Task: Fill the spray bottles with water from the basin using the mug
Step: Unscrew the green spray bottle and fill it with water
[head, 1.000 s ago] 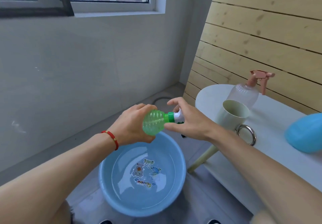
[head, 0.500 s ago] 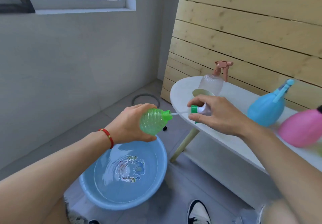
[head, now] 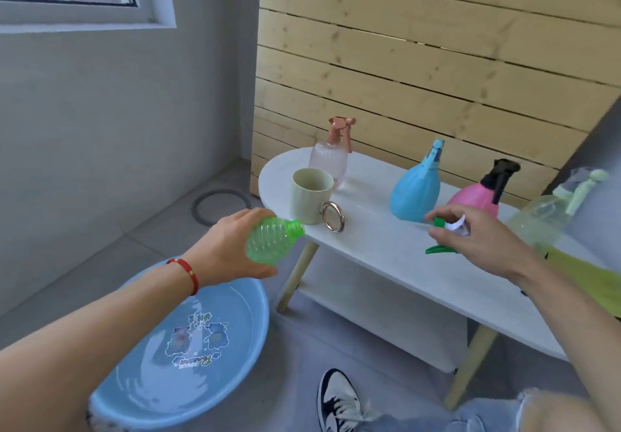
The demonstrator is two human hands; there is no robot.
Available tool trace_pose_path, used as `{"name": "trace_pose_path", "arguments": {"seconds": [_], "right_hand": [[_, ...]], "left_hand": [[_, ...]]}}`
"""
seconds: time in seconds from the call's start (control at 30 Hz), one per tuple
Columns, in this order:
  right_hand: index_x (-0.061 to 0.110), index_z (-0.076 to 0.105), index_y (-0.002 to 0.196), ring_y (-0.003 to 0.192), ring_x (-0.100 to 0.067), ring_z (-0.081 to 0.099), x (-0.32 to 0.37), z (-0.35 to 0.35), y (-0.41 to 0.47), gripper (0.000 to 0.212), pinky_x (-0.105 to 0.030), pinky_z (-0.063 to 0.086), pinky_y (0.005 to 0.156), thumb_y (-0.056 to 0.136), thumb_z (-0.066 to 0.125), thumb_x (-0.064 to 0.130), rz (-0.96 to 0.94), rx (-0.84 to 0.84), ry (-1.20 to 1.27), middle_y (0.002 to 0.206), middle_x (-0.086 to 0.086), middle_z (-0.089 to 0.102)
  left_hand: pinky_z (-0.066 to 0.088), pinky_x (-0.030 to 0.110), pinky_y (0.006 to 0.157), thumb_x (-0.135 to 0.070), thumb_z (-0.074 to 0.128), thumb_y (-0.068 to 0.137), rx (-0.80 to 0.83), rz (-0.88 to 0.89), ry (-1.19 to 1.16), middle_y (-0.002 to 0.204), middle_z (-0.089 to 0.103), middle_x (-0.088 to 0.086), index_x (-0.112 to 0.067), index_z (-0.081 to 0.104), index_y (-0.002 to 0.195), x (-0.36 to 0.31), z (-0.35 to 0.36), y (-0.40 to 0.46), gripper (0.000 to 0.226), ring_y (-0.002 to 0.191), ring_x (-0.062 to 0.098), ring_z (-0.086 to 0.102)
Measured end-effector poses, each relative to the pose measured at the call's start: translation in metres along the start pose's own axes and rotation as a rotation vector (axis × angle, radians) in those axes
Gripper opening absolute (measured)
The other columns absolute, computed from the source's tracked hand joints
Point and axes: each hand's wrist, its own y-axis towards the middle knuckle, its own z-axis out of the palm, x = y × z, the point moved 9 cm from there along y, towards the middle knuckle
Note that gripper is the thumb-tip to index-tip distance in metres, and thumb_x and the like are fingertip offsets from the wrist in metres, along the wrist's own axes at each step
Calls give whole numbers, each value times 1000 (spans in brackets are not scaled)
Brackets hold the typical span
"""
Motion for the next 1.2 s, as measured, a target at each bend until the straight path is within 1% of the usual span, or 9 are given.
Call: {"name": "trace_pose_path", "arguments": {"seconds": [0.17,0.23,0.43,0.57,0.63,0.73,0.87,0.97,1.2], "right_hand": [[15,41,153,130,-24,48,-18,39,15,46,-38,42,107,109,43,29,-3,62,-361,143,-3,45],[17,35,155,121,-28,52,-17,58,20,51,-46,48,101,108,40,36,-52,119,-544,138,-3,41],[19,17,161,138,-26,35,-15,95,20,70,-44,41,110,104,42,53,-71,277,-604,147,-5,31],[20,25,159,139,-27,37,13,87,28,67,-46,39,109,104,29,59,-144,127,-646,153,-5,35],[19,43,149,132,-24,44,45,88,37,60,-44,41,106,104,32,58,-199,23,-520,145,-1,48],[18,64,117,109,-23,55,75,101,55,51,-41,46,92,105,34,57,-83,-8,-194,117,-1,63],[12,71,94,90,-23,60,93,130,73,62,-36,44,78,106,32,60,85,74,103,93,-2,69],[17,67,77,77,-18,57,99,144,84,53,-31,42,72,108,39,48,134,66,263,77,2,66],[15,73,74,69,-12,59,151,194,88,44,-29,47,63,103,50,39,23,260,270,68,7,69]], "left_hand": [[52,37,95,-67,77,52,-5,7,-3,120,62,-8,-32,53,136,-5,4,4,94,106,17,61],[52,37,94,-67,77,52,-8,4,-1,120,63,-8,-32,54,136,-4,4,4,94,106,18,61],[48,25,86,-53,91,56,-29,-28,-31,112,66,-11,-32,57,131,3,-1,2,85,101,12,62],[39,5,76,-42,96,61,-42,-83,-48,107,66,-13,-31,57,130,10,-7,1,80,96,9,59],[38,4,74,-40,96,62,-54,-118,-72,106,66,-13,-30,57,131,15,-10,-1,79,95,9,59],[38,11,76,-42,95,63,-45,-150,-73,107,66,-12,-29,57,132,21,-11,-2,80,96,10,59],[37,3,75,-42,96,63,29,-177,-41,110,64,-13,-28,56,132,34,-8,-8,80,97,8,57],[38,9,76,-43,95,65,51,-221,-24,112,63,-11,-26,54,134,50,-13,-14,82,98,11,57],[45,28,80,-48,94,65,47,-481,-32,110,65,-5,-27,54,133,126,-36,-43,82,99,18,60]]}}
